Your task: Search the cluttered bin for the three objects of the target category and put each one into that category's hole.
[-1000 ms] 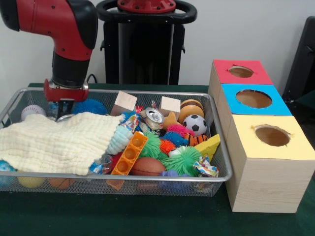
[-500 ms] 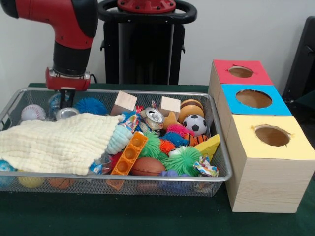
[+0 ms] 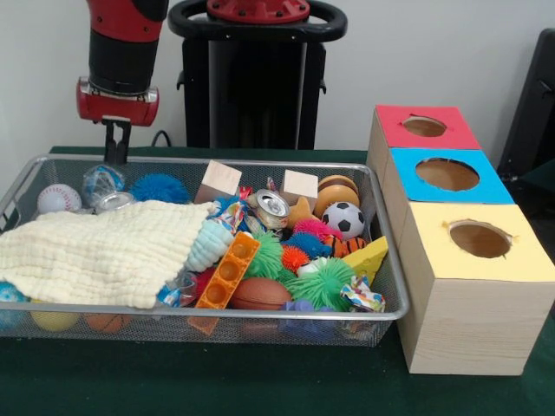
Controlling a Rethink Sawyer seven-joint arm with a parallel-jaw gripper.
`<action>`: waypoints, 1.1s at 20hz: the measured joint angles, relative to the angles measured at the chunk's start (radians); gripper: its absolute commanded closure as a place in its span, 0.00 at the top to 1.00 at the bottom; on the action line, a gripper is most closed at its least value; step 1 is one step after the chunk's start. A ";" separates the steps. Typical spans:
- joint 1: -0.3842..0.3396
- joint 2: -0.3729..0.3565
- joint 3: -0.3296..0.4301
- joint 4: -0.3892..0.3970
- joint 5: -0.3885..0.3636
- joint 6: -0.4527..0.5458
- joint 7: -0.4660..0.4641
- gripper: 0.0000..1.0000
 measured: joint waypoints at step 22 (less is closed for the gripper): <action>-0.009 0.052 0.023 0.007 -0.002 0.000 0.000 1.00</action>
